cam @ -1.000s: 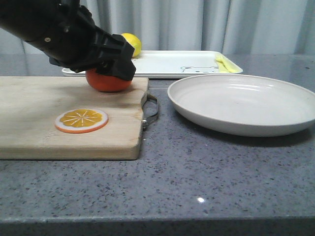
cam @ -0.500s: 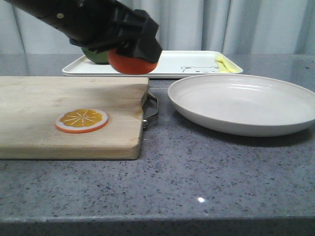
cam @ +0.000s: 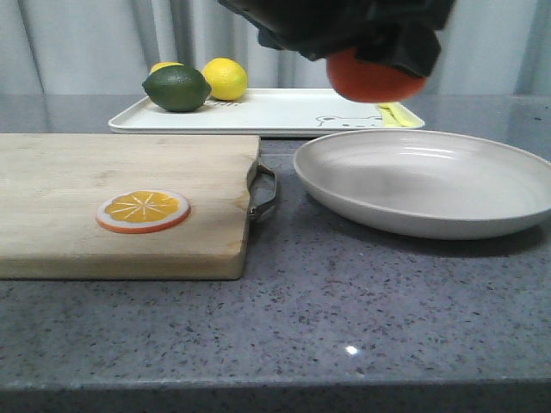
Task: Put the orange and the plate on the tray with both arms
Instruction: 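Carry the orange with the left gripper onto the white plate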
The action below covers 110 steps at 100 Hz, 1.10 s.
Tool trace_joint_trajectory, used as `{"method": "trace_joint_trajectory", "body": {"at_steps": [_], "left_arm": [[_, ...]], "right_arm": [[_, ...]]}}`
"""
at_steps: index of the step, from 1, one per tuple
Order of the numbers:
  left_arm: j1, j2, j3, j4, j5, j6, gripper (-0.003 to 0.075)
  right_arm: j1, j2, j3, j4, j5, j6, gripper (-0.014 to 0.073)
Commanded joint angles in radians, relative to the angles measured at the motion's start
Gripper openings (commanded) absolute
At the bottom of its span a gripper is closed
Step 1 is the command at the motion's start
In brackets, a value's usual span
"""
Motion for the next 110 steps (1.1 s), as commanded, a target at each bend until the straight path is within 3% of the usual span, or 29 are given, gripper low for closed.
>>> {"method": "trace_joint_trajectory", "body": {"at_steps": [1, 64, 92, 110], "left_arm": [[-0.032, 0.013, -0.069, -0.011, -0.025, 0.001, 0.0243], [-0.043, 0.134, -0.111, -0.035, -0.018, 0.001, 0.0247], [-0.043, 0.136, -0.109, -0.035, -0.007, 0.001, 0.0424], [-0.043, 0.136, -0.107, -0.035, -0.005, 0.001, 0.0435]], "right_arm": [[-0.006, 0.018, -0.029, -0.003, -0.069, -0.007, 0.0603], [-0.006, 0.018, -0.029, -0.006, -0.069, -0.007, 0.0603], [-0.006, 0.018, -0.029, -0.006, -0.069, -0.007, 0.0603], [-0.006, 0.018, -0.029, -0.006, -0.069, -0.007, 0.0603]]}}
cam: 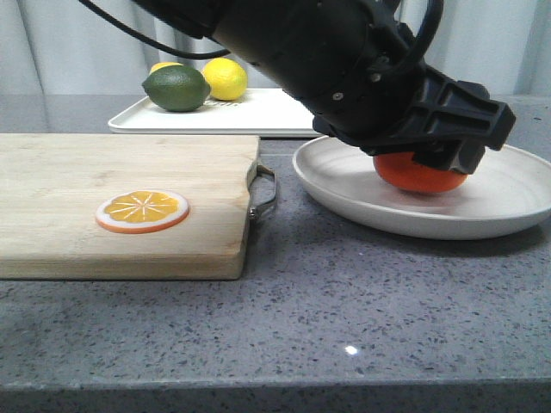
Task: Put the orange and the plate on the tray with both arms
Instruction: 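Carry the orange with the left gripper onto the white plate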
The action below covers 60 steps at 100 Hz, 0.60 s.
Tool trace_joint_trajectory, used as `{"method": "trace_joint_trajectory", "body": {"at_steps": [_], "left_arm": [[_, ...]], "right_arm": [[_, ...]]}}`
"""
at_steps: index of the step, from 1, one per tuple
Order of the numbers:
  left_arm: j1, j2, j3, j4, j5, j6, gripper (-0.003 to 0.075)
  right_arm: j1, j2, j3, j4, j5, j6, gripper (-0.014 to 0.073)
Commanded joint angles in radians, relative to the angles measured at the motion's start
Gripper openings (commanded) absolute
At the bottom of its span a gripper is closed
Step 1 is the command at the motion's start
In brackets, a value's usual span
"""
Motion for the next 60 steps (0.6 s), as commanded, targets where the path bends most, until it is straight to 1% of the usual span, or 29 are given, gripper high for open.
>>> {"method": "trace_joint_trajectory", "body": {"at_steps": [1, 6, 16, 22, 41, 60], "left_arm": [[-0.005, -0.047, -0.027, -0.012, -0.018, 0.001, 0.0436], [-0.005, -0.047, -0.027, -0.011, -0.015, 0.001, 0.0463], [-0.005, -0.047, -0.027, -0.011, -0.020, 0.001, 0.0582], [-0.005, -0.047, -0.027, -0.011, -0.025, 0.001, 0.0627], [-0.001, -0.047, -0.027, 0.001, -0.003, 0.001, 0.0635], [-0.001, -0.112, -0.027, 0.004, -0.059, 0.001, 0.0630]], "right_arm": [[-0.006, 0.018, -0.029, -0.002, -0.069, -0.007, 0.0603], [-0.006, 0.018, -0.029, -0.002, -0.069, -0.007, 0.0603], [-0.006, 0.018, -0.029, -0.002, -0.069, -0.007, 0.0603], [-0.006, 0.018, -0.029, -0.002, -0.069, -0.007, 0.0603], [-0.006, 0.018, -0.029, -0.002, -0.069, -0.007, 0.0603], [-0.006, 0.018, -0.029, -0.004, -0.069, -0.007, 0.0603]]}}
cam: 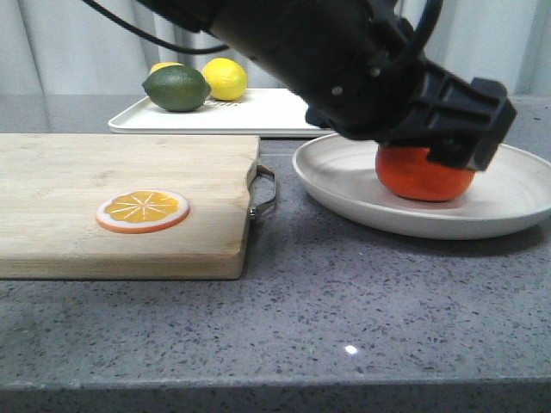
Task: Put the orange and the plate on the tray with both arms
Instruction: 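Carry the orange with the left gripper onto the white plate, then open the left gripper and lift it away from the orange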
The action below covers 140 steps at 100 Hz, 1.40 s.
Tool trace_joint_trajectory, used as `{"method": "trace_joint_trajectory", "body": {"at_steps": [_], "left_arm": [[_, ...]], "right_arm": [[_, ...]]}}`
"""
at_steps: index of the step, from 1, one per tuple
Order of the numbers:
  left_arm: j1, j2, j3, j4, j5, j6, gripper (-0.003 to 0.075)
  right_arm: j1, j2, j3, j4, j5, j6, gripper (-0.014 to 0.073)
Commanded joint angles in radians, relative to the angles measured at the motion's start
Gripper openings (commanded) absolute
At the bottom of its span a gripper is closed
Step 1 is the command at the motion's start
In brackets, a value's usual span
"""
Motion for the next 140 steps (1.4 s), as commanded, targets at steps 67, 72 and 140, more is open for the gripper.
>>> {"method": "trace_joint_trajectory", "body": {"at_steps": [67, 72, 140], "left_arm": [[0.190, -0.616, 0.351, 0.011, -0.202, 0.018, 0.0629], [0.209, -0.659, 0.393, 0.011, -0.202, 0.020, 0.0629], [0.333, -1.096, 0.752, -0.009, -0.222, 0.037, 0.0629]], "right_arm": [[-0.006, 0.018, -0.029, -0.024, -0.069, -0.007, 0.0603], [-0.006, 0.018, -0.029, -0.024, -0.069, -0.007, 0.0603], [-0.006, 0.020, -0.029, -0.026, -0.096, -0.007, 0.0602]]}}
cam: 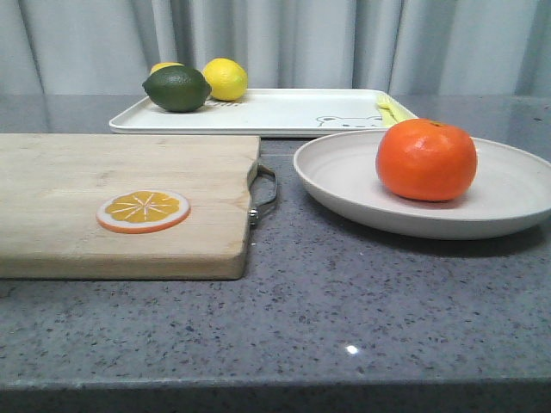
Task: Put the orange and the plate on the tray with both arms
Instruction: 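Open the left gripper and lift it away from the orange, then move the right gripper down to grip the plate's rim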
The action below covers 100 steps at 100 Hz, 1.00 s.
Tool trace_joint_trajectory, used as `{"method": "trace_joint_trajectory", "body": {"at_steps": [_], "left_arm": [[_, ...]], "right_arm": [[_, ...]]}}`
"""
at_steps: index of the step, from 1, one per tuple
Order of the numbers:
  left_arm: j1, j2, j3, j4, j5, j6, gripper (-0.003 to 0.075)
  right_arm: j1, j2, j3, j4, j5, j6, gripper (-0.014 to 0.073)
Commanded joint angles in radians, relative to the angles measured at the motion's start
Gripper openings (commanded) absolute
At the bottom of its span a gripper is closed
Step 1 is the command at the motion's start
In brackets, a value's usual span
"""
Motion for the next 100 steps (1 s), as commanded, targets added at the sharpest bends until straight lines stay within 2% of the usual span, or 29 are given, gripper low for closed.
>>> {"method": "trace_joint_trajectory", "body": {"at_steps": [1, 25, 51, 72, 100], "left_arm": [[0.003, -0.031, -0.020, 0.005, -0.050, 0.013, 0.0629], [0.003, -0.032, -0.020, 0.005, -0.062, 0.015, 0.0629], [0.003, -0.030, -0.020, 0.005, -0.062, 0.015, 0.0629], [0.003, -0.030, -0.020, 0.005, -0.062, 0.015, 0.0629], [0.003, -0.030, -0.020, 0.005, -0.062, 0.015, 0.0629]], "right_arm": [[-0.006, 0.022, -0.029, -0.003, -0.089, -0.007, 0.0602], [-0.006, 0.146, -0.029, 0.010, -0.204, -0.007, 0.0602], [-0.006, 0.424, -0.029, 0.032, -0.416, -0.008, 0.0602], [-0.006, 0.643, -0.029, 0.032, -0.510, -0.008, 0.0602], [-0.005, 0.795, -0.029, 0.032, -0.563, -0.008, 0.0602]]}}
